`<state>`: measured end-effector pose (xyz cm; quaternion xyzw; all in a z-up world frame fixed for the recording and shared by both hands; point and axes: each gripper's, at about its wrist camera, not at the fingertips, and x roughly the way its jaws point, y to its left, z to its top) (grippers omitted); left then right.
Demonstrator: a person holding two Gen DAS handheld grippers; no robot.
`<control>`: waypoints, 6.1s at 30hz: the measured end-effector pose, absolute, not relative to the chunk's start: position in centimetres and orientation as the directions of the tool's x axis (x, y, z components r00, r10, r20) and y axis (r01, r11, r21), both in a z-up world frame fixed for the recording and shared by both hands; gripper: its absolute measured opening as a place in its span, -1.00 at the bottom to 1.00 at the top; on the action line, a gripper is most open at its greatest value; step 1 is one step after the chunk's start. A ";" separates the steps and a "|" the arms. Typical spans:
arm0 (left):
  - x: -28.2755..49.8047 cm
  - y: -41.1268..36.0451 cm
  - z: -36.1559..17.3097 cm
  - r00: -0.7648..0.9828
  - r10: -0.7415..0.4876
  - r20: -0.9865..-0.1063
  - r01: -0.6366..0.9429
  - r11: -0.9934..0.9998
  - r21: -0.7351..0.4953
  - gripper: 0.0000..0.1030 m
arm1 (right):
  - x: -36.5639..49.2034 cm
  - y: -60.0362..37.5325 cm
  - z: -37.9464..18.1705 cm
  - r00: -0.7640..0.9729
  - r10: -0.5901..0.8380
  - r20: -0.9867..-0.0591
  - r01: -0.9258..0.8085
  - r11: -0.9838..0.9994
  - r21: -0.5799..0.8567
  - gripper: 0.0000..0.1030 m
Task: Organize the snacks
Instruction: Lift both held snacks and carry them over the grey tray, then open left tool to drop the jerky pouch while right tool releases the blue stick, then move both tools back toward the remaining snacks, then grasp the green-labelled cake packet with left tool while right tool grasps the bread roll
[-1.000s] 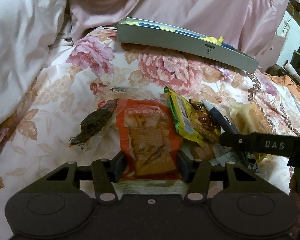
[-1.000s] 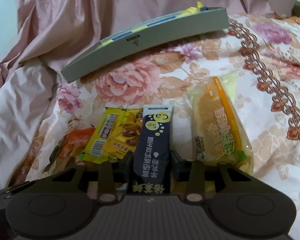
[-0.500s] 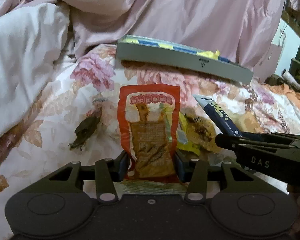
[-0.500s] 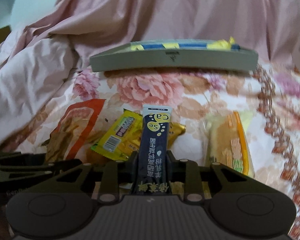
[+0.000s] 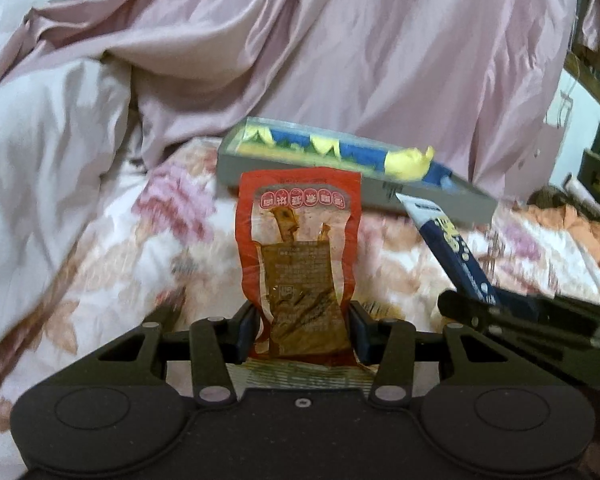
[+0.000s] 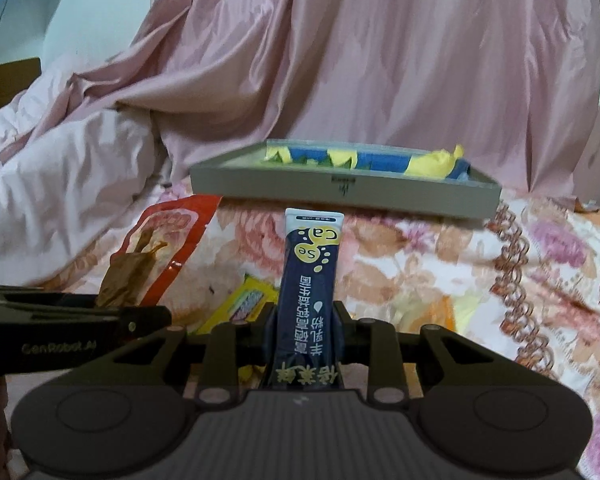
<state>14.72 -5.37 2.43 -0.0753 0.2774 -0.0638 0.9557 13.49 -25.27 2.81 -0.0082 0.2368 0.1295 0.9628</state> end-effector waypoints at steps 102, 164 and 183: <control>22.2 -13.1 11.7 0.903 -0.008 -0.429 -0.063 0.987 -0.150 0.98 | 20.0 -33.3 10.5 0.986 0.076 -0.151 -0.077 0.997 -0.001 1.00; 11.8 -14.6 -3.5 0.649 -0.396 -0.650 0.406 0.902 -0.145 0.98 | 13.2 -31.4 1.3 0.724 0.177 -0.667 -0.213 0.977 0.028 0.99; 12.7 -15.2 -5.2 0.682 -0.386 -0.621 0.377 0.913 -0.154 0.98 | 17.5 -31.8 -0.6 0.700 0.240 -0.672 -0.264 0.962 0.068 0.99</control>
